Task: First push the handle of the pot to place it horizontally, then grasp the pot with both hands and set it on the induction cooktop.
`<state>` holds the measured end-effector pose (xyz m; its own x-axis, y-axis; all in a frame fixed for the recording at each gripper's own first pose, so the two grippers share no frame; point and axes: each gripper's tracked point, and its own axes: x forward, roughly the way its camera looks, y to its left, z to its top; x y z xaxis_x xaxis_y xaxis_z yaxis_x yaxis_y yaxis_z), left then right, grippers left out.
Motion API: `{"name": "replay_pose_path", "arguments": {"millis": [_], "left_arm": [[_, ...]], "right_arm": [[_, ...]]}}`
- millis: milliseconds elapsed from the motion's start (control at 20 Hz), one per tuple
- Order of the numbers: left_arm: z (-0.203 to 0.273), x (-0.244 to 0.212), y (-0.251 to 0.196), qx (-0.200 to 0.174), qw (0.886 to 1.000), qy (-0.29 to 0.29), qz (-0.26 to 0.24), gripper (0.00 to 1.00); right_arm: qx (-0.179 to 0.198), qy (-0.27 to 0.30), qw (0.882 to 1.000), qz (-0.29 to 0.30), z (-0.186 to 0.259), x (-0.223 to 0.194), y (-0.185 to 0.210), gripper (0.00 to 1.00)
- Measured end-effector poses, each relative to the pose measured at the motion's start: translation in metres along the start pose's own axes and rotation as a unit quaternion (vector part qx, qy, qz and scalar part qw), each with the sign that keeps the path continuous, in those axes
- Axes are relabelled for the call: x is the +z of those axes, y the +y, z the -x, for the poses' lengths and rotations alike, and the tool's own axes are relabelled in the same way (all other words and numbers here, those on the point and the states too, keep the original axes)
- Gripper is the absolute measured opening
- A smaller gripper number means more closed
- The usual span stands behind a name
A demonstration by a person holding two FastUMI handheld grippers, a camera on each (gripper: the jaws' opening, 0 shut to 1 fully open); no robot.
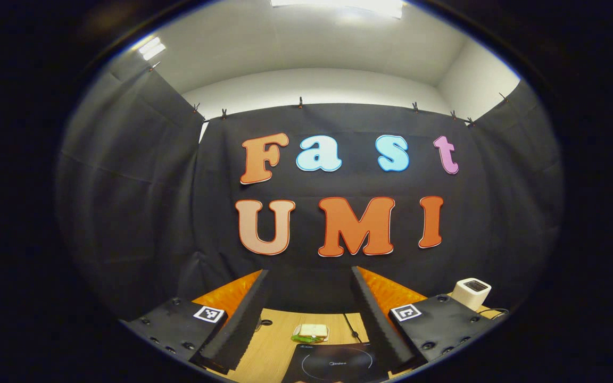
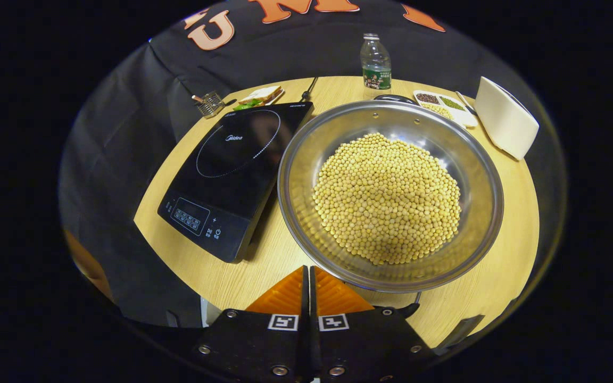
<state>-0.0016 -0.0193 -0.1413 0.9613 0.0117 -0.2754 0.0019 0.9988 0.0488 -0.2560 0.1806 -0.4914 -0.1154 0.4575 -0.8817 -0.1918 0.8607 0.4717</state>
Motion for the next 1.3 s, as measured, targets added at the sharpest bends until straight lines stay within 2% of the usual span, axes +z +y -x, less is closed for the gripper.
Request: {"name": "replay_pose_path", "arguments": {"millis": [150,500,850,1000,1300], "left_arm": [[-0.001,0.007,-0.004,-0.004,1.000,-0.007,-0.001,0.98],[-0.003,0.002,-0.015,-0.017,1.000,-0.002,0.005,0.97],[-0.009,-0.017,-0.013,-0.016,0.999,0.029,0.020,0.97],[-0.010,-0.015,-0.011,-0.015,0.999,0.027,0.017,0.97],[0.000,-0.005,-0.013,-0.019,1.000,0.008,0.012,0.97]], "right_arm": [[0.011,0.004,1.000,-0.015,0.001,-0.001,-0.004,0.00],[0.007,0.011,0.999,-0.039,0.009,-0.008,-0.028,0.00],[-0.024,0.012,0.999,-0.047,0.010,-0.009,-0.057,0.00],[-0.052,0.007,0.998,-0.043,0.012,-0.007,-0.078,0.00],[-0.076,0.005,0.996,-0.056,0.019,-0.005,-0.108,0.00]]}}
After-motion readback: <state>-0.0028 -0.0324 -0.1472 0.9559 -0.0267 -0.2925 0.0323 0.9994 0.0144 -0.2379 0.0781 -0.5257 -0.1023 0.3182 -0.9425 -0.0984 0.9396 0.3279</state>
